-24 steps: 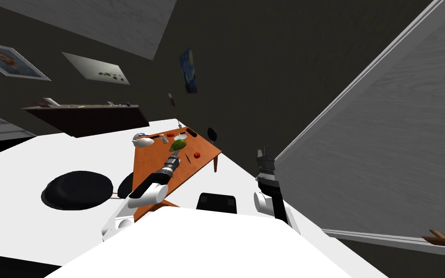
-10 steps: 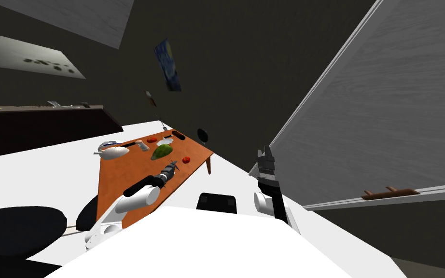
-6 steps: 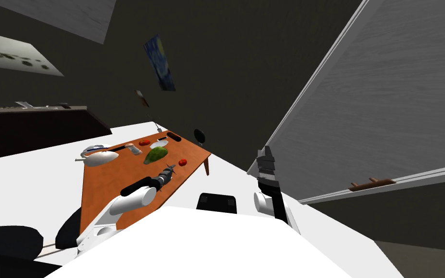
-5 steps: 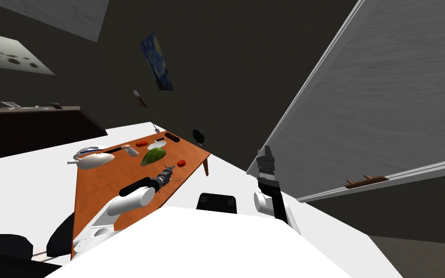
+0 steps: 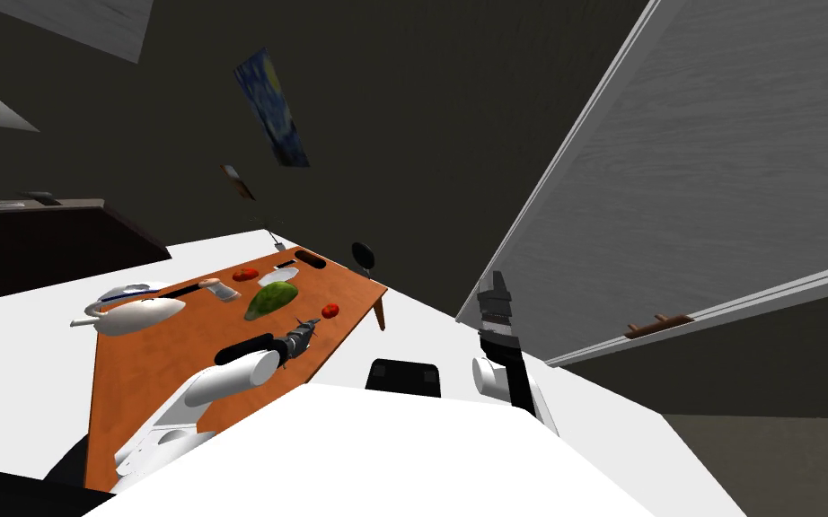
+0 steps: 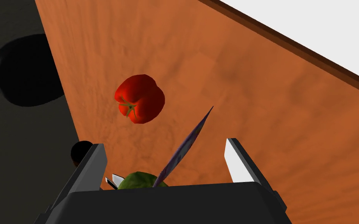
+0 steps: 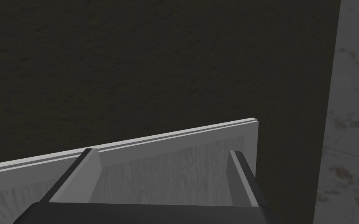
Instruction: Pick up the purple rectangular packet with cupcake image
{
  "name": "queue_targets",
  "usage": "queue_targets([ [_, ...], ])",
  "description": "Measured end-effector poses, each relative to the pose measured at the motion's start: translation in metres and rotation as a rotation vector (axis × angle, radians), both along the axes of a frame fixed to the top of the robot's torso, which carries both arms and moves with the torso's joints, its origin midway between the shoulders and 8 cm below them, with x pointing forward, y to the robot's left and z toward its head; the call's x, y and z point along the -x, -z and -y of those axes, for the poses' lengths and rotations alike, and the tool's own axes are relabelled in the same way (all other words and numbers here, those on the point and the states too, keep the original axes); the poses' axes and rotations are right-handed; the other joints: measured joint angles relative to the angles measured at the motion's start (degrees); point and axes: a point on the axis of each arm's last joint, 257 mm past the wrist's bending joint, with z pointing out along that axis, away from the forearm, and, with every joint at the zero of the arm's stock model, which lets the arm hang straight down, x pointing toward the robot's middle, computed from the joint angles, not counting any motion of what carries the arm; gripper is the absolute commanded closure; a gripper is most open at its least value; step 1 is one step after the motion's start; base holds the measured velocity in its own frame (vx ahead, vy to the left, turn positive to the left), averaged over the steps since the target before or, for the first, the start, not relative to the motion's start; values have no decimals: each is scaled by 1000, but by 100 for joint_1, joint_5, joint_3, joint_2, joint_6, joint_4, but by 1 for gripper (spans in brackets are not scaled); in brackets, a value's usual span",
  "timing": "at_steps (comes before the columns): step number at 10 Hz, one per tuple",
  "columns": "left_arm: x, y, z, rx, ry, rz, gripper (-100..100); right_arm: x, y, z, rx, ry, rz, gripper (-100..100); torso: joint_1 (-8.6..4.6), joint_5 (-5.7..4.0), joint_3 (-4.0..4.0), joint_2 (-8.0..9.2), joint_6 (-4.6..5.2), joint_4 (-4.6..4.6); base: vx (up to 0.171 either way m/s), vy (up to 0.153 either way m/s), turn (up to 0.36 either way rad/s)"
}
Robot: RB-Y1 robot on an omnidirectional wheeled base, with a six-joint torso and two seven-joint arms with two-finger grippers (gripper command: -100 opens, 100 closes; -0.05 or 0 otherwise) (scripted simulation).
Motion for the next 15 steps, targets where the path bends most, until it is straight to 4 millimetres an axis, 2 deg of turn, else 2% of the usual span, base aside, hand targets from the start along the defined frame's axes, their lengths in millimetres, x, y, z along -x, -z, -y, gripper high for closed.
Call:
queue_targets([
  [9, 74, 30, -35, 14, 38, -289, -100, 0, 0, 0, 0, 0, 0, 0, 12, 3, -5, -7, -1, -2, 49, 43, -107],
  [15, 119, 34, -56, 25, 67, -456, -100, 0, 0, 0, 0, 0, 0, 0, 6, 2, -2, -4, 0, -1, 44, 47, -102],
])
